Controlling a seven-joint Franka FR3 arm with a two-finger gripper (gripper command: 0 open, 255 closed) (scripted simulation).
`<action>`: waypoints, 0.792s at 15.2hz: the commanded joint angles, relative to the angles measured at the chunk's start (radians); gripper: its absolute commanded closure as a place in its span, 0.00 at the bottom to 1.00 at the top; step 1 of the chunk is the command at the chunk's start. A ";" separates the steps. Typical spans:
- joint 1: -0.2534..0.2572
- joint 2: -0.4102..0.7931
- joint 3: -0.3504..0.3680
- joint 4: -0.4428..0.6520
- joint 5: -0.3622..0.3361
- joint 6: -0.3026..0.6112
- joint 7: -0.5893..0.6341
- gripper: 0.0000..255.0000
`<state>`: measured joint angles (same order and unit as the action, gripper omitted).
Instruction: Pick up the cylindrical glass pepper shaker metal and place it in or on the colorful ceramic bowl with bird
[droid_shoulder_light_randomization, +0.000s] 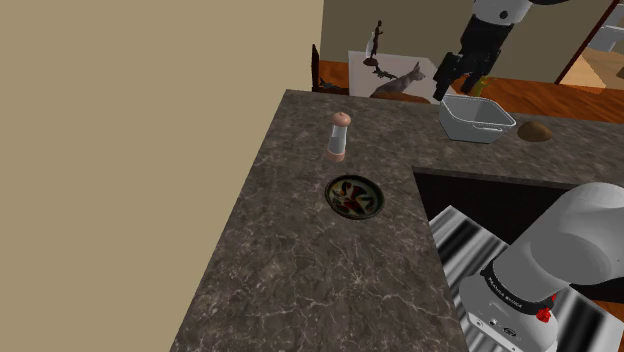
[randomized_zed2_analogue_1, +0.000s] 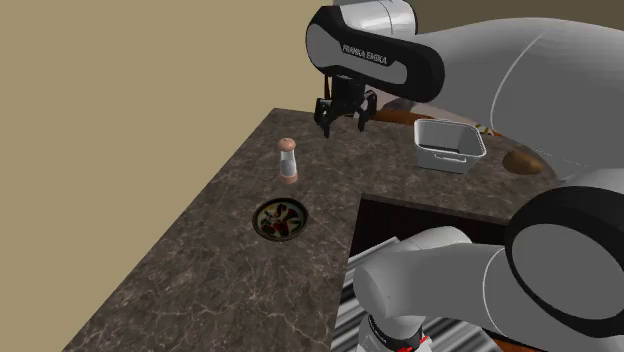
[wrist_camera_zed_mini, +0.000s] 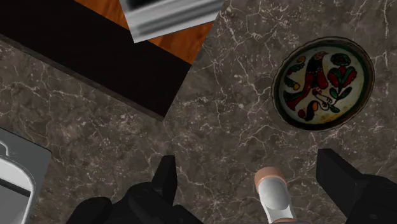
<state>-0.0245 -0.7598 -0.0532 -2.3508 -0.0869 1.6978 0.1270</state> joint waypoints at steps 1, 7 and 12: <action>0.000 0.000 0.000 0.000 0.000 0.000 0.000 0.00; 0.027 0.232 -0.033 0.076 0.034 0.130 -0.042 0.00; 0.050 0.433 -0.056 0.174 0.077 0.207 -0.087 0.00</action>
<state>0.0210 -0.3642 -0.1045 -2.1862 -0.0189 1.8829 0.0500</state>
